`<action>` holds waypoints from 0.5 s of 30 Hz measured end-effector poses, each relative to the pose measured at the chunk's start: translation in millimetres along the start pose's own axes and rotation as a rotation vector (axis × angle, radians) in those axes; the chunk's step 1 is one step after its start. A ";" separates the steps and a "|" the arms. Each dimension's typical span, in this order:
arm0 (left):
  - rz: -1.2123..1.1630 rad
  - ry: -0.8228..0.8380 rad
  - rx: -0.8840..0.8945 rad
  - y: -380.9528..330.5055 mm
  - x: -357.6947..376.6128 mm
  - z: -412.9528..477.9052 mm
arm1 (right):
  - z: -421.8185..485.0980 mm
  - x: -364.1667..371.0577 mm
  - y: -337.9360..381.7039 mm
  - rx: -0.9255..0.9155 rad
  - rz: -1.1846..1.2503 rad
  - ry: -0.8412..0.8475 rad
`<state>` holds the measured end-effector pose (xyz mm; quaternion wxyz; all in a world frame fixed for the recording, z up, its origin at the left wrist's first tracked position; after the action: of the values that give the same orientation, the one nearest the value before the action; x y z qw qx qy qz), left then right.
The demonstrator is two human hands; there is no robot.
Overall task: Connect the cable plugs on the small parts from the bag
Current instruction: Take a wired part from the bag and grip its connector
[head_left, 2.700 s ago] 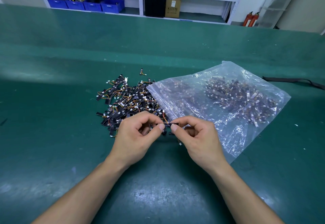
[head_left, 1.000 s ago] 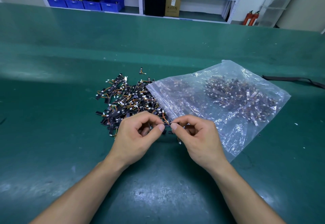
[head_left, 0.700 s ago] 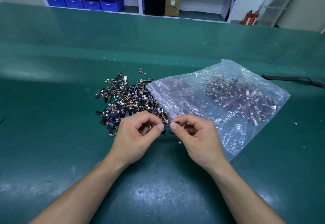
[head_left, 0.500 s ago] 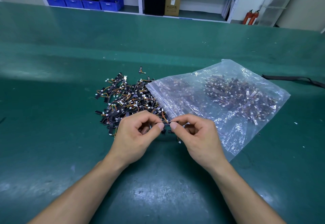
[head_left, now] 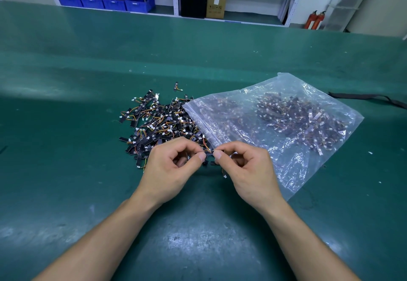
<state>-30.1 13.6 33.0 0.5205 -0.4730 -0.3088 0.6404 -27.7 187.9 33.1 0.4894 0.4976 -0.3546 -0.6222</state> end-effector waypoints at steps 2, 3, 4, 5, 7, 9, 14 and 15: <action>0.000 -0.002 -0.001 0.3 0.0 -0.1 | -0.1 0.1 0.3 0.012 0.013 -0.002; -0.002 -0.002 -0.003 0.5 -0.2 -0.1 | -0.2 0.2 0.5 0.014 0.016 -0.003; -0.004 -0.002 -0.004 0.6 -0.5 -0.3 | -0.3 0.4 0.6 0.014 0.017 -0.005; -0.005 -0.001 -0.004 0.5 -0.6 -0.2 | -0.4 0.3 0.9 0.013 0.016 -0.007; -0.002 0.000 -0.004 0.2 -0.6 -0.3 | -0.5 0.5 0.9 0.014 0.015 -0.009; -0.002 0.002 -0.007 0.2 -0.2 -0.5 | -0.2 0.8 0.4 0.020 0.023 -0.006; -0.008 0.000 -0.008 0.3 -0.1 -0.5 | 0.3 0.6 0.4 0.022 0.017 -0.007; -0.005 0.000 -0.006 0.2 0.0 -0.4 | 0.2 0.5 0.3 0.021 0.019 -0.009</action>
<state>-29.9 13.5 32.7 0.5207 -0.4736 -0.3118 0.6383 -27.8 187.3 33.3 0.4883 0.4968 -0.3679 -0.6159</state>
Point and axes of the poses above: each hand's wrist, its own z-axis towards the middle knuckle, its own x-axis out of the palm, y = z × x, the point moved 5 cm from there along z, towards the middle knuckle, and after that the axes turned 1 degree about -z, right-handed, at the moved point
